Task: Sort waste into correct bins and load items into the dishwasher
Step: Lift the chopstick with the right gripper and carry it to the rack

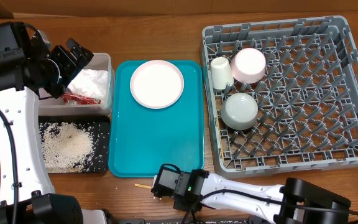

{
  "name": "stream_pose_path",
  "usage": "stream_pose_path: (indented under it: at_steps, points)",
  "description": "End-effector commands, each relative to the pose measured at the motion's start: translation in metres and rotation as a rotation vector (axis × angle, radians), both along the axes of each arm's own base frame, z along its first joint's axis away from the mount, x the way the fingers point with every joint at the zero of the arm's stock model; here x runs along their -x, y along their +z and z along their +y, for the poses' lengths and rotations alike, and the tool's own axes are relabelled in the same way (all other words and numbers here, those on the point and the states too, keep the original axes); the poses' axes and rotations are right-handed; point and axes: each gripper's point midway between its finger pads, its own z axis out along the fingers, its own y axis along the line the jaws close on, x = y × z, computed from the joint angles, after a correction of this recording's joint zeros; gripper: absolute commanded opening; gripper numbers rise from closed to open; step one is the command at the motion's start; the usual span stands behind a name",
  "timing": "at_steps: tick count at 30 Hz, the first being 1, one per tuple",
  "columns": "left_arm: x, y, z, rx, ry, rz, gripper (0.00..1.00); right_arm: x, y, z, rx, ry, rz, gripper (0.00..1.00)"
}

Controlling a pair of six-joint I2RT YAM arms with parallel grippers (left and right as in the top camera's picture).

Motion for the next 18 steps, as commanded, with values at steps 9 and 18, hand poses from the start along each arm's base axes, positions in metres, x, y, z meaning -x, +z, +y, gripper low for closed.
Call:
stream_pose_path:
  at_steps: [9,18]
  points:
    - [0.000,0.012,0.001,-0.007,0.009,-0.029,1.00,-0.026,0.102,0.059,-0.145,-0.011,-0.030,0.04]
    - [0.000,0.012,0.001,-0.007,0.009,-0.029,1.00,-0.117,0.161,0.021,-0.219,-0.404,-0.071,0.04]
